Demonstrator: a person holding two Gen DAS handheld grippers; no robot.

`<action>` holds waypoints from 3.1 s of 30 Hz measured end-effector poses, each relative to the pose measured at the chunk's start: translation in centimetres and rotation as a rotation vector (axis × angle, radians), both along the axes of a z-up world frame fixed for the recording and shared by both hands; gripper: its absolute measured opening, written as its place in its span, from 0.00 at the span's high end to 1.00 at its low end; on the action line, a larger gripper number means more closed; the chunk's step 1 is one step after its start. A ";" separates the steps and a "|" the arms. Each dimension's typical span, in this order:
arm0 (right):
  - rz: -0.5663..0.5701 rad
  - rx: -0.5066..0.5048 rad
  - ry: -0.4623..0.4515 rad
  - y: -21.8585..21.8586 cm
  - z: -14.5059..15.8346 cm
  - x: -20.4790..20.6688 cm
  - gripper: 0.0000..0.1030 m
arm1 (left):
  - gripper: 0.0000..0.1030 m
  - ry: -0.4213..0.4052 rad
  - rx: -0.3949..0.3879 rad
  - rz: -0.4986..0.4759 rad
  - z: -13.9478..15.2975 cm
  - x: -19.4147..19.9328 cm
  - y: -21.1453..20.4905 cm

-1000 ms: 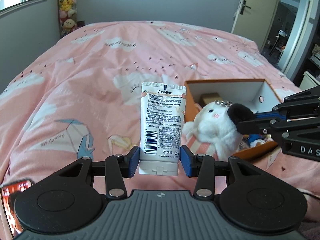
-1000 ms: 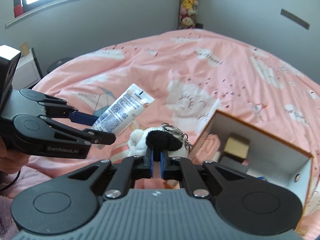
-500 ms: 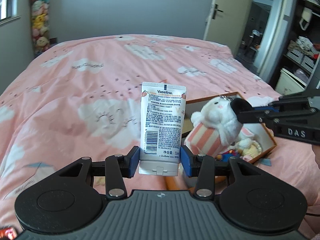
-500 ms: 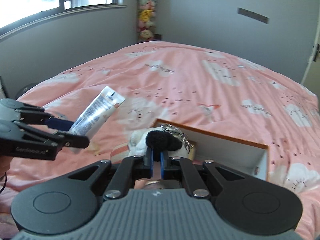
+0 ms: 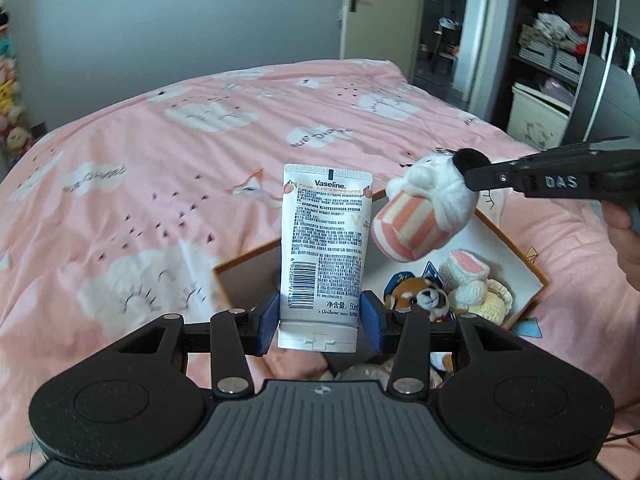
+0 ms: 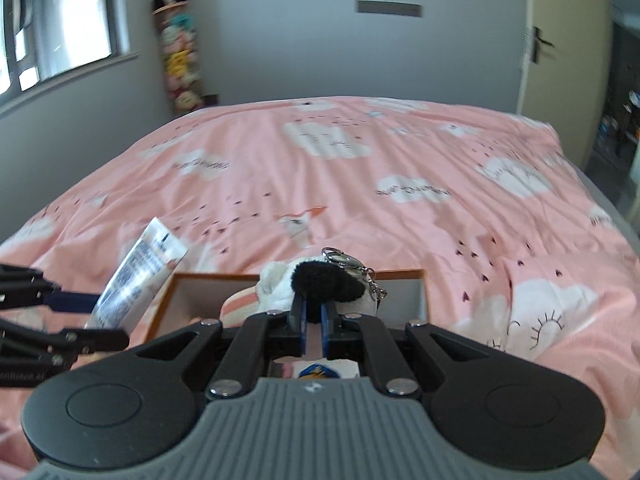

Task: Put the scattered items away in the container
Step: 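Lower Vaseline tube into orange box with left tool while right tool lowers panda plush, then open both tools and withdraw upward from the orange box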

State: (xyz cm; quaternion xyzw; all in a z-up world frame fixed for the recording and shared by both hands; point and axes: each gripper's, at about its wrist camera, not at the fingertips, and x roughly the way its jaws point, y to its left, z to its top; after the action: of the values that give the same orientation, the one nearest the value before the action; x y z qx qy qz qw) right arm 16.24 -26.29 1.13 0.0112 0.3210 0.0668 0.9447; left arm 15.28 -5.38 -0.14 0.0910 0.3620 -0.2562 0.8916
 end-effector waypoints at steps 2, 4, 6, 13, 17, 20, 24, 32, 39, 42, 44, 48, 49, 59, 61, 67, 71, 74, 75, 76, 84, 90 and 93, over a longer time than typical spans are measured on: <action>-0.027 0.018 0.014 -0.9 -0.8 1.1 0.93 | 0.51 0.000 0.016 -0.018 -0.3 0.8 -0.9; -0.046 0.032 0.036 -1.7 -1.9 2.2 0.93 | 0.51 0.004 0.027 -0.036 -0.7 1.5 -1.7; -0.059 0.046 0.060 -2.3 -3.0 3.2 0.93 | 0.51 0.010 0.036 -0.057 -1.2 2.2 -2.4; -0.078 0.086 0.106 -3.1 -5.9 5.1 0.93 | 0.51 0.053 0.063 -0.129 -2.9 4.7 -4.6; -0.092 0.061 0.114 -2.9 -7.1 5.9 0.93 | 0.51 0.069 0.088 -0.165 -3.9 5.8 -6.0; -0.108 0.030 0.123 -2.8 -8.2 6.3 0.93 | 0.51 0.077 0.090 -0.175 -4.4 6.5 -6.8; -0.119 -0.007 0.123 -2.6 -9.1 6.4 0.93 | 0.51 0.077 0.091 -0.197 -4.8 7.1 -7.5; -0.123 -0.214 0.113 -0.7 -10.2 6.0 0.90 | 0.51 0.069 0.068 -0.195 -5.8 8.2 -8.8; -0.123 -0.241 0.080 -0.7 -9.9 5.1 0.67 | 0.51 0.052 0.027 -0.140 -7.2 8.3 -9.9; -0.119 -0.214 0.063 -0.8 -9.7 4.6 0.61 | 0.51 0.052 0.021 -0.132 -7.7 8.5 -10.2; -0.122 -0.205 0.054 -0.8 -9.6 4.4 0.60 | 0.51 0.067 0.011 -0.123 -8.1 8.9 -10.2; -0.133 -0.201 0.035 -0.8 -9.5 4.1 0.58 | 0.51 0.102 0.002 -0.094 -9.1 9.7 -10.2; -0.133 -0.198 0.033 -0.9 -9.5 4.1 0.58 | 0.51 0.112 -0.004 -0.086 -9.3 9.9 -10.1; -0.132 -0.218 0.015 -0.6 -9.8 3.8 0.56 | 0.51 0.171 0.011 -0.013 -11.0 11.8 -10.4; -0.131 -0.219 0.013 -0.6 -9.9 3.8 0.55 | 0.51 0.187 0.002 -0.014 -11.2 12.0 -10.3; -0.124 -0.224 0.008 -0.5 -10.0 3.6 0.52 | 0.51 0.204 0.021 -0.011 -11.4 11.9 -10.3; -0.122 -0.223 0.010 -0.4 -10.0 3.5 0.50 | 0.51 0.204 0.016 -0.022 -11.0 11.8 -10.2; -0.123 -0.219 0.013 -0.3 -10.0 3.4 0.49 | 0.51 0.194 0.030 -0.024 -10.7 11.6 -10.4; -0.123 -0.216 0.015 -0.3 -10.0 3.4 0.48 | 0.51 0.191 0.032 -0.022 -10.6 11.5 -10.4; -0.124 -0.213 0.016 -0.3 -9.9 3.3 0.48 | 0.51 0.189 0.031 -0.020 -10.5 11.4 -10.4; -0.149 -0.217 -0.021 -0.3 -9.0 2.2 0.41 | 0.62 0.138 0.041 -0.028 -8.5 10.1 -10.4; -0.172 -0.152 -0.081 -0.8 -7.0 0.6 0.33 | 0.61 0.037 0.053 -0.017 -5.6 7.3 -9.8; -0.179 -0.125 -0.127 -0.8 -5.7 -0.6 0.29 | 0.54 -0.013 0.052 0.012 -3.9 5.5 -9.1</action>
State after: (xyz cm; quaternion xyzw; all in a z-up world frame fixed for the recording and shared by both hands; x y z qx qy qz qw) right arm 15.67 -27.04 -4.57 -0.0235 0.2620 -0.0375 0.9640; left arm 20.74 -14.46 -4.02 0.1134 0.3631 -0.2406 0.8930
